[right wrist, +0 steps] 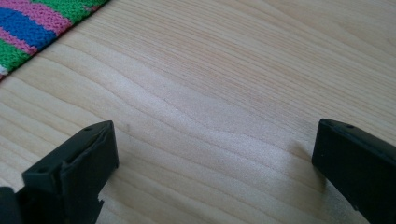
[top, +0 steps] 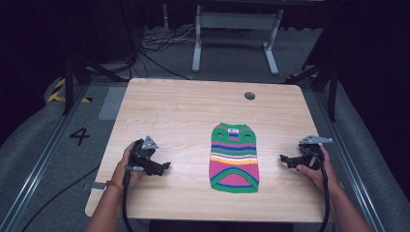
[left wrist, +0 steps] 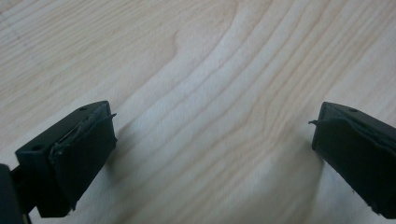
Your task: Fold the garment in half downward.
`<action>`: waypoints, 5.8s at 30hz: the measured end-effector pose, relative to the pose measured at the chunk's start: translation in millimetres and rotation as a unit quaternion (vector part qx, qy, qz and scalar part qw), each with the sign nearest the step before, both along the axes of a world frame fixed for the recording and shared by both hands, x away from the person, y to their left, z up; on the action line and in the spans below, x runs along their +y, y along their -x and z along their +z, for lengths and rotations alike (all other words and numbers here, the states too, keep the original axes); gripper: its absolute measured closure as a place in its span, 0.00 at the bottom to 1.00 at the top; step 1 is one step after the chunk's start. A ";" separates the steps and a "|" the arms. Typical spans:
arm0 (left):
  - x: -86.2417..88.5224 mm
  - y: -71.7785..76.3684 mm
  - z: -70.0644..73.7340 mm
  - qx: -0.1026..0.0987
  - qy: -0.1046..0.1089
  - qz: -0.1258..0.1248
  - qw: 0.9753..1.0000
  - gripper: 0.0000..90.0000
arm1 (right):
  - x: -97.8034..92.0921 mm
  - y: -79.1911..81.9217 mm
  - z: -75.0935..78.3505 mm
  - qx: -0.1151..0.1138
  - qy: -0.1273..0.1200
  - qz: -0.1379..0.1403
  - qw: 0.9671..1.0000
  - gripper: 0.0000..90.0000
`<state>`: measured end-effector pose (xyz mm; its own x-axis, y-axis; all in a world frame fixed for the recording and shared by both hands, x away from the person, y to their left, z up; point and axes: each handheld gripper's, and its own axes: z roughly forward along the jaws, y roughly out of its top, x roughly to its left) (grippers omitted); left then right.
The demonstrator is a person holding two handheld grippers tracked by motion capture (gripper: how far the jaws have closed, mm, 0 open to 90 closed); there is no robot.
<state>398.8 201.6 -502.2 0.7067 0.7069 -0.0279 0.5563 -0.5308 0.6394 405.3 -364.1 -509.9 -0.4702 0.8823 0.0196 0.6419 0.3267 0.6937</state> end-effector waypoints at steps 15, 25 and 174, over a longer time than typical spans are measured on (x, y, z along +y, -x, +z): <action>-1.3 11.2 0.3 -0.004 -0.002 0.043 0.999 0.00 | 2.5 2.0 3.0 0.015 0.010 0.011 1.000 0.00; -3.3 6.4 -0.1 0.001 0.002 0.027 1.000 0.00 | 9.3 4.3 9.6 0.024 0.012 0.042 0.999 0.18; -154.7 -46.6 67.8 -0.088 0.025 -0.173 0.981 0.90 | 118.9 -37.3 82.1 -0.052 -0.060 0.288 0.954 0.93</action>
<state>445.4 46.8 -434.3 0.9012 0.4247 0.0868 0.2274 -0.6337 0.7394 442.6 -245.3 -427.8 -0.8819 0.4704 0.0320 0.3057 0.5188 0.7984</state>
